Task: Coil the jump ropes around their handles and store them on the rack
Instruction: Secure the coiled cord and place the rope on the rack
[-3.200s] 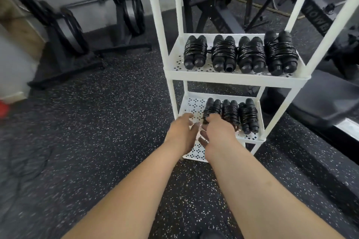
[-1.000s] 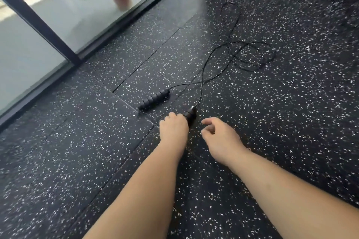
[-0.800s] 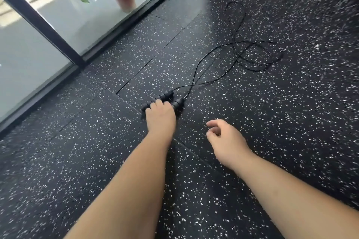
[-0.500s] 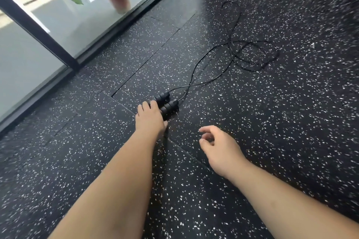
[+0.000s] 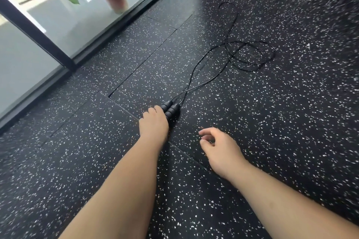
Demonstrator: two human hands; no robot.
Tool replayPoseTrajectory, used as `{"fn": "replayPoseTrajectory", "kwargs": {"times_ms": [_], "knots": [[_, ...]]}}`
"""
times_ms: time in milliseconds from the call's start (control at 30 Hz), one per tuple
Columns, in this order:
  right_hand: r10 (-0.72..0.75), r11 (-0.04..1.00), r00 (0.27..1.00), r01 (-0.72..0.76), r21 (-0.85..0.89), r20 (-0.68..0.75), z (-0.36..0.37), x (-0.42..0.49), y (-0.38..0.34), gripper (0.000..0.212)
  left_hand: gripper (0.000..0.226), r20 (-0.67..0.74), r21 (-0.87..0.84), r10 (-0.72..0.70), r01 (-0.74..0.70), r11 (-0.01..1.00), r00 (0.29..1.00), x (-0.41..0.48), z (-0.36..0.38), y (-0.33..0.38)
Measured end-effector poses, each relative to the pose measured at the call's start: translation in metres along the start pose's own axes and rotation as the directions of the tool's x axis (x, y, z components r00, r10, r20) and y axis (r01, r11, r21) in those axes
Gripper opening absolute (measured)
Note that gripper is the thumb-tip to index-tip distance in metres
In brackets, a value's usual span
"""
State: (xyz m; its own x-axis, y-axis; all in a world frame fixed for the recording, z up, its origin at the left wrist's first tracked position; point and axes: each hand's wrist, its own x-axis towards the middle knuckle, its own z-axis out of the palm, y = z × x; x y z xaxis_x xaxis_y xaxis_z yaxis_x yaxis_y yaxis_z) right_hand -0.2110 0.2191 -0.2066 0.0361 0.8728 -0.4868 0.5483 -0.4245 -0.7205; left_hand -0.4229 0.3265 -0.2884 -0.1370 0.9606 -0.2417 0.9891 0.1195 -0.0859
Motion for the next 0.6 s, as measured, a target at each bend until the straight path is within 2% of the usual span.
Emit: {"fn": "replayPoseTrajectory", "kwargs": {"times_ms": [133,333,500,533,600], "knots": [[0.024,0.999,0.999,-0.023,0.033,-0.03,-0.01,-0.006,0.002,0.024,0.067,0.048,-0.184,0.032,-0.022,0.983,0.998,-0.031,-0.016,0.026],[0.058,0.994,0.986,-0.042,0.103,-0.156,-0.055,-0.041,0.006,0.036,0.088,-0.044,-0.37,0.297,-0.292,0.882,0.954,-0.088,-0.069,0.087],[0.099,0.97,0.954,-0.03,0.241,-0.283,-0.124,-0.101,-0.006,0.062,0.084,-0.104,-0.435,0.518,-0.507,0.744,0.849,-0.16,-0.145,0.133],[0.111,0.955,0.943,-0.013,0.297,-0.314,-0.14,-0.115,-0.008,0.061,0.083,-0.117,-0.425,0.571,-0.56,0.711,0.813,-0.175,-0.165,0.14],[0.138,0.9,0.923,0.035,0.434,-0.361,-0.17,-0.15,-0.017,0.043,0.081,-0.151,-0.406,0.652,-0.648,0.644,0.743,-0.206,-0.205,0.154]]}}
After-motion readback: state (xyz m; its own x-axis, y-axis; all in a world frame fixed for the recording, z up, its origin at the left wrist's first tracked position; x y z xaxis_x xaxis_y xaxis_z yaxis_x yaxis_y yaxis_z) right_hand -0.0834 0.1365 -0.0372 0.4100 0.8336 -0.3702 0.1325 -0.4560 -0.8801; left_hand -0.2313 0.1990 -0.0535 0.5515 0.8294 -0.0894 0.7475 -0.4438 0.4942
